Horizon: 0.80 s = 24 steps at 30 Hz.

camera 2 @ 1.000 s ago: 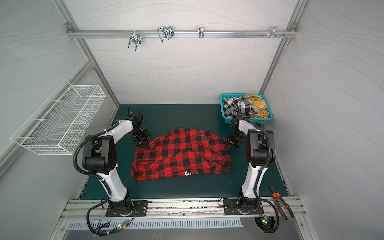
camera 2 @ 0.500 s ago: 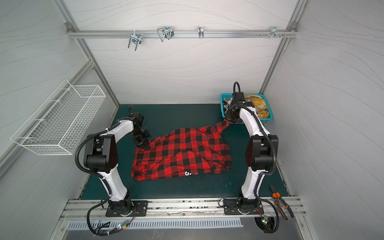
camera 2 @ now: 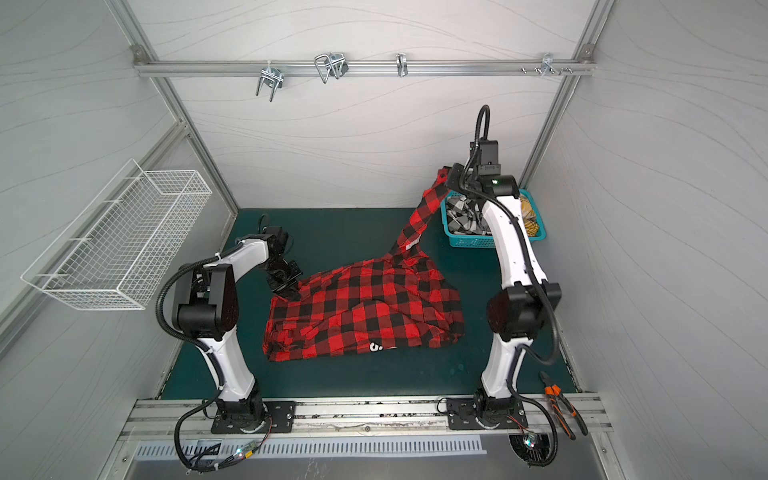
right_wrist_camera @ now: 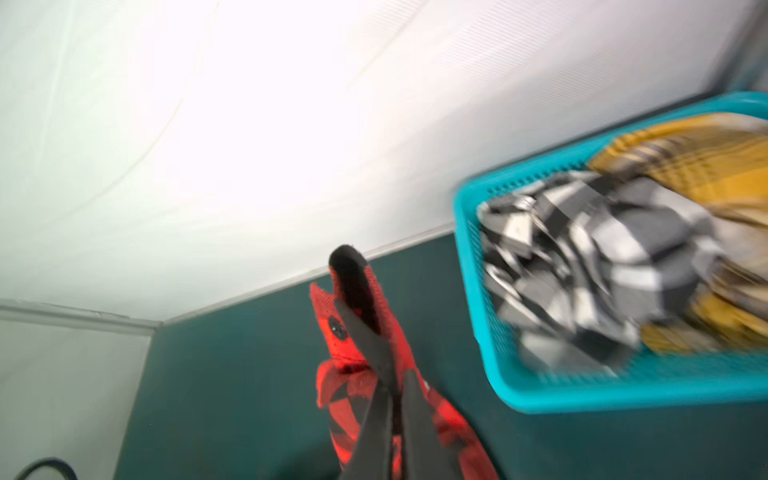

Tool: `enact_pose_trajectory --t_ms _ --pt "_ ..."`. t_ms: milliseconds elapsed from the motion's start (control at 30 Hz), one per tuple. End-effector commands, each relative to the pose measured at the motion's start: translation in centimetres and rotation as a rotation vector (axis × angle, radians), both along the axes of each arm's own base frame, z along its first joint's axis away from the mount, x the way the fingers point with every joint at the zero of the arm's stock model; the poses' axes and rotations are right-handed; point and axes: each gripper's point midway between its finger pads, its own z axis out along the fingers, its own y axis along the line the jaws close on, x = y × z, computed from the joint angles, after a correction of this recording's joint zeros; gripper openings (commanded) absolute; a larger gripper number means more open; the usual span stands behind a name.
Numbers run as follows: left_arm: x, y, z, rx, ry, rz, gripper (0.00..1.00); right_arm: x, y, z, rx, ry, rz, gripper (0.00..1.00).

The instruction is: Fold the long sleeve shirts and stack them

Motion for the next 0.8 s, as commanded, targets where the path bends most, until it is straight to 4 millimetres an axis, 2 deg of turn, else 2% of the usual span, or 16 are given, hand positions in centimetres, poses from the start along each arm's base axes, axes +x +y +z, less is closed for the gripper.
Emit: enact_pose_trajectory --t_ms 0,67,100,167,200,233,333,433,567,667,767 --pt "4.0 0.7 2.3 -0.014 -0.093 0.048 0.00 2.5 3.5 -5.8 0.121 0.149 0.193 0.73" --pt "5.4 0.7 2.6 -0.031 -0.102 0.067 0.00 2.4 4.3 -7.8 0.126 0.220 0.224 0.80" --pt "5.8 0.8 2.4 -0.048 -0.093 0.080 0.00 1.9 4.2 -9.0 0.116 0.266 0.211 0.81" --pt "7.0 0.9 2.5 -0.077 -0.100 0.099 0.00 0.2 3.7 -10.1 0.073 0.316 0.186 0.83" --pt "7.5 1.1 2.8 -0.092 -0.109 0.113 0.00 -1.1 3.8 -11.2 0.049 0.343 0.183 0.83" --pt "8.1 1.2 3.1 -0.108 -0.125 0.122 0.00 -2.5 4.2 -11.0 0.032 0.326 0.199 0.83" --pt "9.0 1.4 3.3 -0.149 -0.138 0.156 0.00 -6.9 5.3 -12.8 -0.063 0.336 0.241 0.80" --pt "8.9 1.9 2.3 -0.169 -0.103 0.184 0.00 -9.5 5.4 -16.4 -0.118 0.447 0.256 0.73" --pt "8.4 2.1 1.0 -0.171 -0.067 0.180 0.00 -10.0 5.1 -20.9 -0.149 0.602 0.247 0.61" --pt "8.2 2.0 0.4 -0.177 -0.054 0.171 0.00 -9.2 4.9 -23.9 -0.207 0.675 0.236 0.55" --pt "8.1 2.0 -0.2 -0.175 -0.042 0.159 0.00 -8.0 4.9 -25.5 -0.244 0.705 0.229 0.52"
